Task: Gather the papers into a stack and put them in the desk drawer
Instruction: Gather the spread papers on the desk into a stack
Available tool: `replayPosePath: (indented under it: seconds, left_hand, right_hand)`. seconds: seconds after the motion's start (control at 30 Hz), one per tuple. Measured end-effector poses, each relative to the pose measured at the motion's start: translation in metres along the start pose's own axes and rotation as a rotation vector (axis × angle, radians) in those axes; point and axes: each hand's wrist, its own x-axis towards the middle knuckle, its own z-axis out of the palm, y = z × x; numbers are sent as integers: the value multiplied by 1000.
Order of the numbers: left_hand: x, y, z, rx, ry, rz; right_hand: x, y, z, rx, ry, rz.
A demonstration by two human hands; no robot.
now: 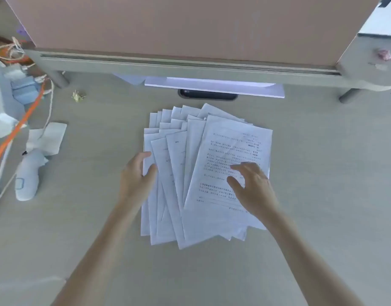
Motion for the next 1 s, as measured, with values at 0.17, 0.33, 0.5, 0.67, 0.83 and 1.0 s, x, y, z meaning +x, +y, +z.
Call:
replayPosePath:
  seconds: [0.17, 0.33, 0.5, 0.67, 0.83, 1.0]
  left_hand:
    - [11, -41, 37, 53, 131, 135]
    - [19, -71, 50, 194, 210, 329]
    - [13, -58, 41, 241, 132, 253]
    - [-7, -60, 45, 331, 72, 248]
    - [12, -50, 33, 405, 83, 235]
    - [52, -44, 30, 412, 93, 308]
  right_hand:
    - [15, 31, 43, -146, 200, -26]
    - [15, 53, 54, 132, 483, -105]
    - [10, 70, 58, 45, 457, -2]
    - [6, 69, 66, -104, 365, -24]
    - [31, 60, 60, -154, 324, -40]
    - [51, 51, 66, -194, 364, -15]
